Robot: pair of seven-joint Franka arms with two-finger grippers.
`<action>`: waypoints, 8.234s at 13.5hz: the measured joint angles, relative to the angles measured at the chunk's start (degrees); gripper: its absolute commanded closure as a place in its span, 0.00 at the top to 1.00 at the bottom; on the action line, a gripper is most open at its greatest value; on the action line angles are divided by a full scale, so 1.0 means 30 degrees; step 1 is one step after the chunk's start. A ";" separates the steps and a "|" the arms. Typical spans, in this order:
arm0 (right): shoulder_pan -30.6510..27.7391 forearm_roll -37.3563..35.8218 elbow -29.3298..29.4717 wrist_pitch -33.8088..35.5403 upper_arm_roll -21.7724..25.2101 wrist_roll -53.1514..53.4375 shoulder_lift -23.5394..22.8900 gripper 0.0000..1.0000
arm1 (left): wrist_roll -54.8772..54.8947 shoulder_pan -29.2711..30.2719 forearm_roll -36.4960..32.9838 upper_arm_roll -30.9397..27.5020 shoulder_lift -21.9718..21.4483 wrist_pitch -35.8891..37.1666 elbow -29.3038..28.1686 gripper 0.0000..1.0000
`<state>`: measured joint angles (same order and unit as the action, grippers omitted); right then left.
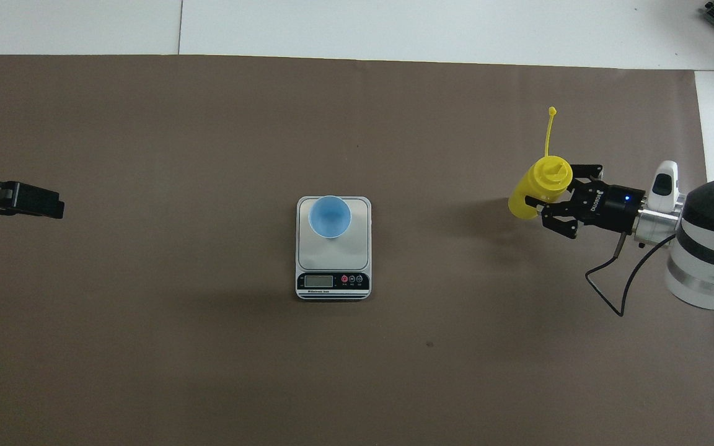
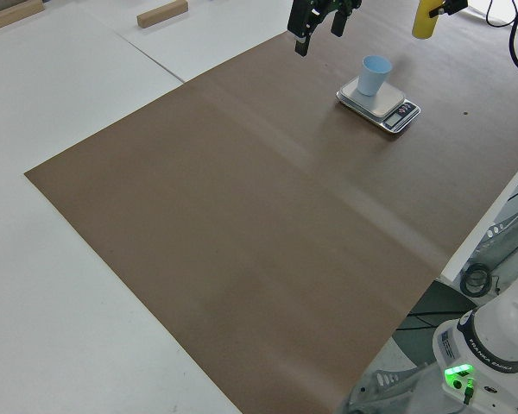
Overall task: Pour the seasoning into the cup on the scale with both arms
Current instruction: 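Lift the yellow bottle with the right gripper toward the cup, then tilt the bottle nozzle-down over the blue cup with the right gripper, then turn the bottle upright and carry it back with the right gripper, then lower the yellow bottle onto the table with the right gripper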
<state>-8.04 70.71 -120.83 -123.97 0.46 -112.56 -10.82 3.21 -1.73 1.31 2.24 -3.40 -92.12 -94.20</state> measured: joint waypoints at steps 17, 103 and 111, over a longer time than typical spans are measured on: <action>0.7640 -1.9022 0.3817 -0.3777 -0.0139 1.8091 0.0283 0.00 | 0.0000 0.0001 0.0000 -0.0001 0.0000 0.0000 0.0000 1.00; 0.1539 0.2000 -0.1137 -0.3215 0.0024 0.0639 0.2616 0.00 | 0.0000 0.0002 0.0000 -0.0002 0.0000 0.0000 0.0000 1.00; 0.1231 0.7377 -0.3852 -0.3219 0.0029 -0.3912 0.2530 0.00 | 0.0000 0.0002 0.0000 -0.0002 0.0000 0.0000 0.0000 1.00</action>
<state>-4.35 92.84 -132.38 -133.63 0.55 -124.30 -3.23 3.21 -1.72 1.31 2.24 -3.40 -92.12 -94.20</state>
